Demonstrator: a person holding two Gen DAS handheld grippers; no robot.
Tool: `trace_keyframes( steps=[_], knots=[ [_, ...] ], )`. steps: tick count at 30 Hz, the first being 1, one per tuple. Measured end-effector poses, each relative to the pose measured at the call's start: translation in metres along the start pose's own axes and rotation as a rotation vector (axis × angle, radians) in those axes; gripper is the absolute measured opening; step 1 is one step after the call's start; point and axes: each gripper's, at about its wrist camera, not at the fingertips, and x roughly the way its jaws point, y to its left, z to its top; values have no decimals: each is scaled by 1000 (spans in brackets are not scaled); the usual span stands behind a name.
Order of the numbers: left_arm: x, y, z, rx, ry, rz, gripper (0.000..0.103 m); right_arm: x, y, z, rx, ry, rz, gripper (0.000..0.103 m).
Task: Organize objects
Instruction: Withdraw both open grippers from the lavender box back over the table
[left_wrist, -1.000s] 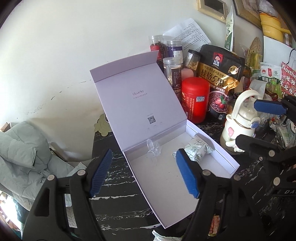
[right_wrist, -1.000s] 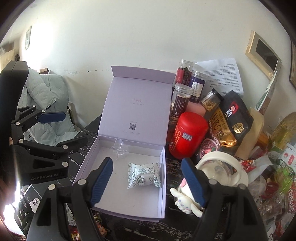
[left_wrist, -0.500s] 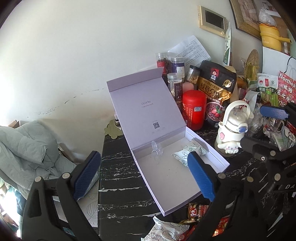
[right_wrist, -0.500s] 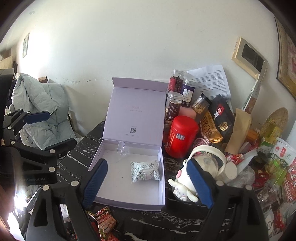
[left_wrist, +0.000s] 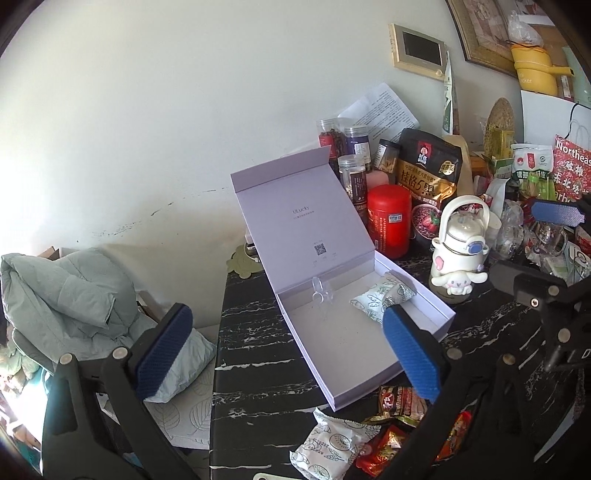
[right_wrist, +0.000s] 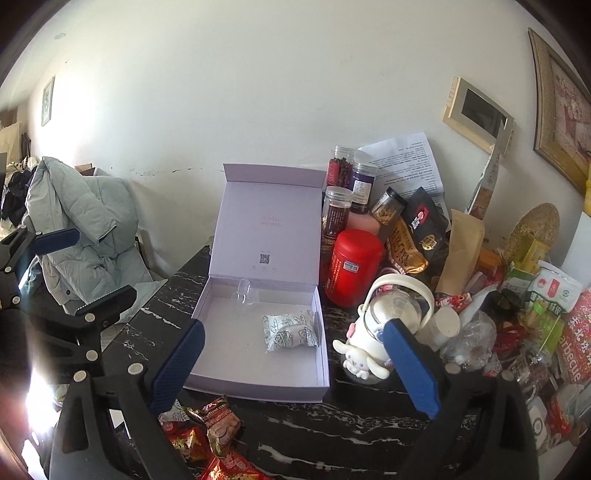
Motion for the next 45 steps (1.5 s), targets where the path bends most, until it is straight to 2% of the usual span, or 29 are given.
trace_keyframes(
  steps=[13,20,36,45],
  knots=[
    [-31,-12,-30,-2,0,-37,103,-21,9,-34,13,16,19,100],
    [-34,-17,-50,-10,25,-63,103,-25,15,-53,16,30,12,100],
    [-11,-18,-103,-47,161,-123,103,-3,28,-104,47,123,56,100],
    [10,-12,-131,-115,247,-159,103,17,37,-131,58,184,100,100]
  ],
)
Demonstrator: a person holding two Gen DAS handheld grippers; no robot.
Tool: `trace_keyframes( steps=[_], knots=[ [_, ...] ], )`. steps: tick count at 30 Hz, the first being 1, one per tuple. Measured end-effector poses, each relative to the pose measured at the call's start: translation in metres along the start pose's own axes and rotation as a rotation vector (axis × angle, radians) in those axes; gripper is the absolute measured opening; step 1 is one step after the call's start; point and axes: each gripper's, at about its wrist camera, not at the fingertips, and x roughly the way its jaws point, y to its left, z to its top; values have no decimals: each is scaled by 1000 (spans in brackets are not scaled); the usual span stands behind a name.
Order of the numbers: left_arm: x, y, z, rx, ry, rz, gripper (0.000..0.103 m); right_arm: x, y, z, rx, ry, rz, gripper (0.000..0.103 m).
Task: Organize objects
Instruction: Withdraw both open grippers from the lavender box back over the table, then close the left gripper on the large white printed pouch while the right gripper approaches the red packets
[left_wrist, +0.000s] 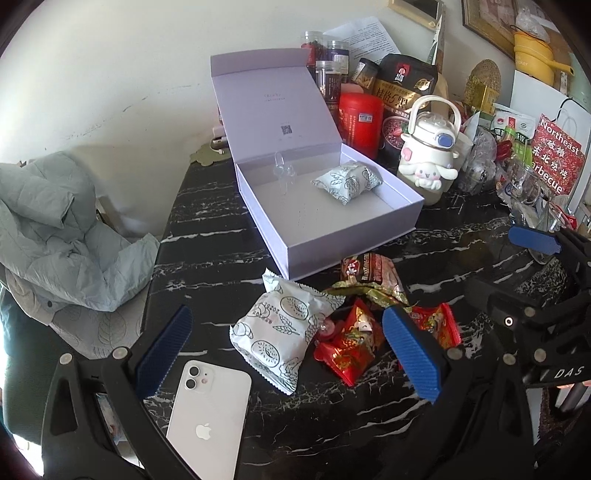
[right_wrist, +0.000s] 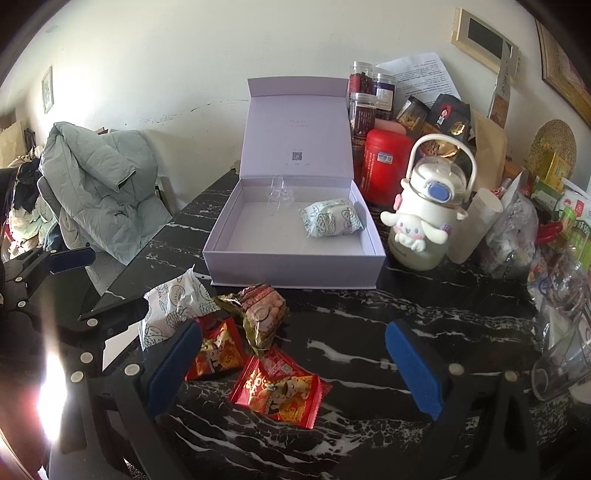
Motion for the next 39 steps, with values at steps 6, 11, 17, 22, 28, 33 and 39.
trace_keyframes(
  steps=[6,11,17,22,28,33,39],
  knots=[
    [15,6,-13,-44,36,-33,103,15,3,-10,9,42,18,100],
    [22,10,-19,-41,41,-18,103,28,3,-21,32,72,21,100],
    [32,12,-27,-37,63,-40,103,42,4,-34,43,103,19,100],
    [40,17,-31,-51,75,-44,103,53,0,-45,76,118,8,100],
    [51,28,-32,-52,84,-17,103,64,2,-54,93,122,-22,101],
    [63,31,-29,-36,99,-23,103,78,2,-57,97,154,-32,101],
    [77,28,-25,-3,104,-43,103,92,-1,-58,106,187,-21,101]
  ],
)
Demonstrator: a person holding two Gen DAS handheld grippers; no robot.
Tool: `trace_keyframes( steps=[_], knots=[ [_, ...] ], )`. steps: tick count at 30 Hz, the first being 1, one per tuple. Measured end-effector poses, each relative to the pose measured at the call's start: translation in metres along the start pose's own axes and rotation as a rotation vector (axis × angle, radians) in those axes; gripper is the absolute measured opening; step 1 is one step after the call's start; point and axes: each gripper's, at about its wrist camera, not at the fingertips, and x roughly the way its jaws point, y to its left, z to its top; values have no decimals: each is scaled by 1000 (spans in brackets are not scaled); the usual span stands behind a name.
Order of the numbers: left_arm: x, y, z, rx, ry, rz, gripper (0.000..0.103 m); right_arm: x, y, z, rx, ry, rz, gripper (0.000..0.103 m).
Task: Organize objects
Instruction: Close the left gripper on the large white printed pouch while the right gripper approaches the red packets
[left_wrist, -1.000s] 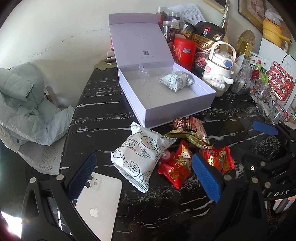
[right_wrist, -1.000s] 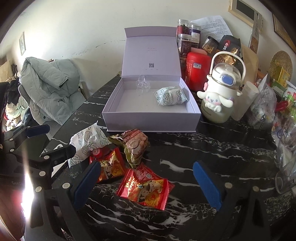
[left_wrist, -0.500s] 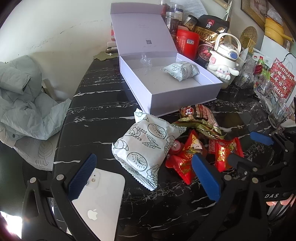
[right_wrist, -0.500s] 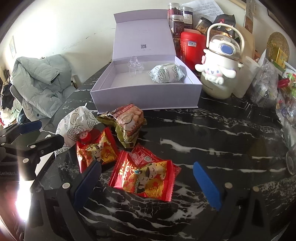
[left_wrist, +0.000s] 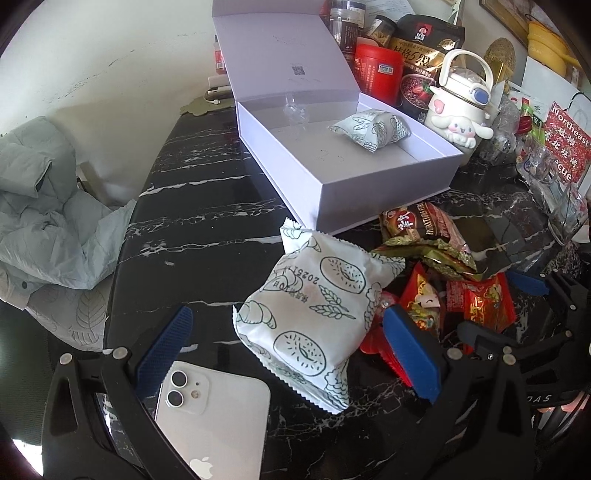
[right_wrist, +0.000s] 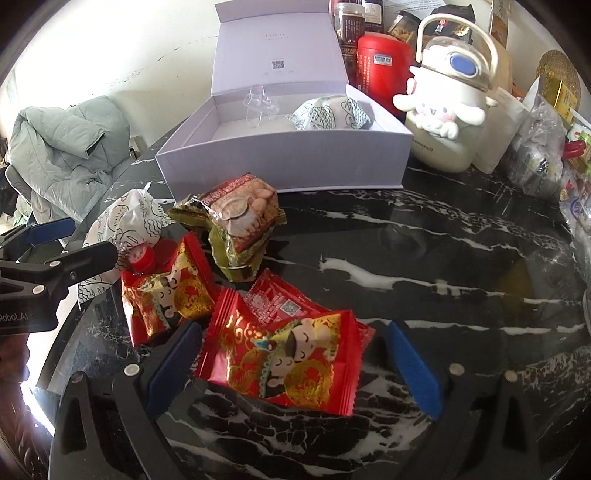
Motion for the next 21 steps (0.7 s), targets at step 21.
trace_keyframes(
  steps=[21],
  knots=[
    [13,0,2,-15,4,-139,84,1,-10,-6,12,15,19,101]
  ],
)
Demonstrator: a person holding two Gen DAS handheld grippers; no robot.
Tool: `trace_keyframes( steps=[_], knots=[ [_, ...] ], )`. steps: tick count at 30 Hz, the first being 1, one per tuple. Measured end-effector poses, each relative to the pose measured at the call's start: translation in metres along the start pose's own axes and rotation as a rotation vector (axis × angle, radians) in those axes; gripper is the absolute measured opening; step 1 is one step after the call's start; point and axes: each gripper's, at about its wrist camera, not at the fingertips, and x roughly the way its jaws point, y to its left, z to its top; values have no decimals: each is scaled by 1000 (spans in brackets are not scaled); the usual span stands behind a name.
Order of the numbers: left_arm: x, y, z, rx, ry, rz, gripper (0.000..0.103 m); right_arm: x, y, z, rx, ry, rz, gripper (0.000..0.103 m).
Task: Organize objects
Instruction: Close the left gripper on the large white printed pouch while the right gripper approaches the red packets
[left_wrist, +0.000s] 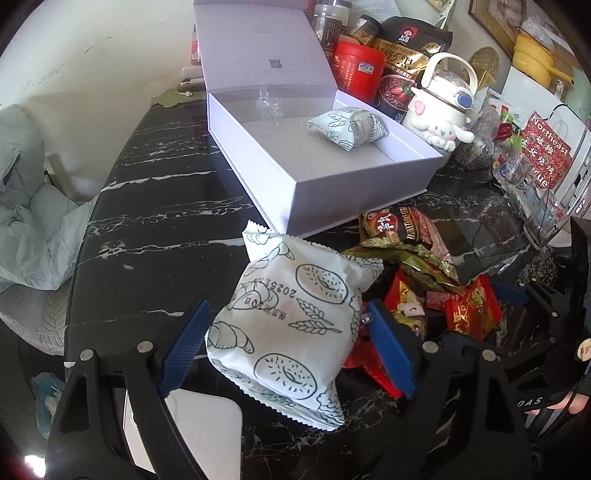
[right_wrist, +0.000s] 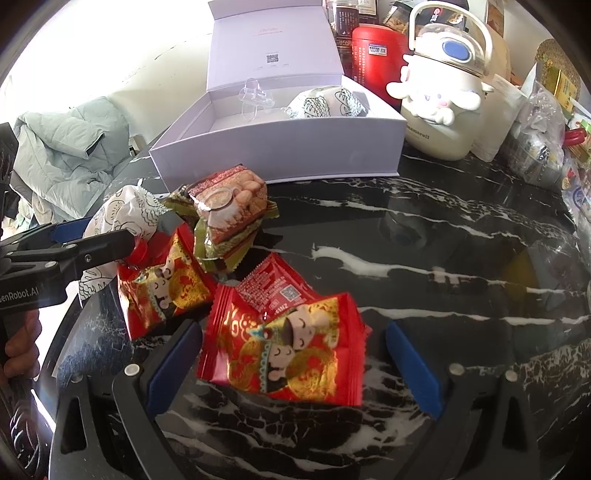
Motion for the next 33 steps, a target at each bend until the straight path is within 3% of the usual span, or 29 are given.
trace_keyframes(
  steps=[10,15,33],
  knots=[
    [-12,-2,-6,-15,-13,23,67,-9,-1,-8,13,-2,18,98],
    [-17,-2,-11,-26,1,34,67,-14,0,-11,6,-12,22,90],
    [-14,0,-2,-30,12,105,70,-12,2,-5,-5,-25,46,90]
  ],
)
